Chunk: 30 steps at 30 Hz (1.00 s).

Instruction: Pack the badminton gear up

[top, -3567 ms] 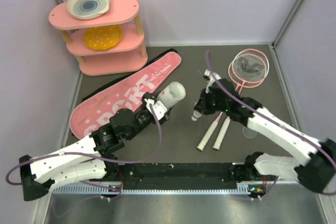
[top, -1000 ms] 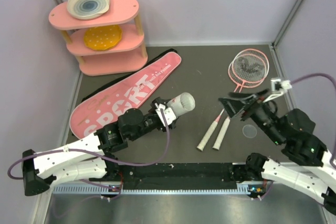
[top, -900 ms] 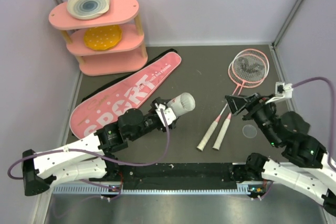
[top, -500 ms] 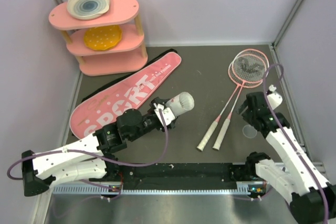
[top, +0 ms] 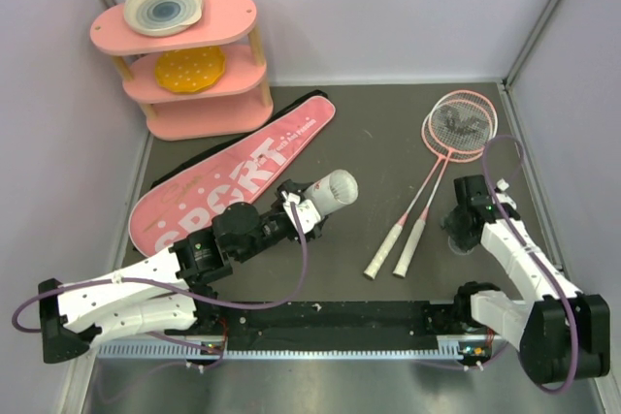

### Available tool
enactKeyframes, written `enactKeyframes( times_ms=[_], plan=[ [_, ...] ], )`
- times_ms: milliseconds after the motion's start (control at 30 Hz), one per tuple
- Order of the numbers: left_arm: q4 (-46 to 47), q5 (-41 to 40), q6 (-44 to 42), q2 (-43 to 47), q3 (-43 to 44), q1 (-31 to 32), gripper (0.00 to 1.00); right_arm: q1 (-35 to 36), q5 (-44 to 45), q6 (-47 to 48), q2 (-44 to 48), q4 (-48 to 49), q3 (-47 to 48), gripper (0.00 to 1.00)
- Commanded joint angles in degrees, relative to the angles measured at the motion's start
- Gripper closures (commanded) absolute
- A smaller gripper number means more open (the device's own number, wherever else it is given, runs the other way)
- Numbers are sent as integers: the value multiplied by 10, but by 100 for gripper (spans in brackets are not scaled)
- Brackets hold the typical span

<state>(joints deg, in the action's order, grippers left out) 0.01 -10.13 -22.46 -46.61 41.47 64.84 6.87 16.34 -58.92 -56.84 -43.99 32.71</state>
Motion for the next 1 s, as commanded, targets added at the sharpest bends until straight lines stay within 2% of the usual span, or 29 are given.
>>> enactKeyframes(
  times_ms=[0,233,467,500,567,600,667,800,833,967],
  plan=[
    [54,-1,-5,9,16,4,80,-25,-8,17,-37,63,9,52],
    [56,-2,-5,4,15,5,80,-45,-11,29,-92,107,7,56],
    [57,-5,-7,6,14,6,80,-51,-14,16,-144,123,2,67],
    [57,-8,-7,6,13,6,80,-51,-15,13,-149,123,1,74],
    [58,-7,-9,4,13,6,80,-52,-21,4,-161,127,-3,80],
    [58,-6,-8,3,13,6,80,-51,-27,4,-167,129,-4,90],
    [57,-3,-7,2,14,6,80,-51,-35,7,-177,130,-4,99],
    [58,-6,-7,-1,12,6,80,-51,-56,54,-174,138,5,100],
    [58,-9,-11,-2,12,6,80,-50,-67,90,-166,137,13,100],
    [58,-12,-13,-12,12,6,80,-51,-99,167,-83,134,20,100]
  ],
)
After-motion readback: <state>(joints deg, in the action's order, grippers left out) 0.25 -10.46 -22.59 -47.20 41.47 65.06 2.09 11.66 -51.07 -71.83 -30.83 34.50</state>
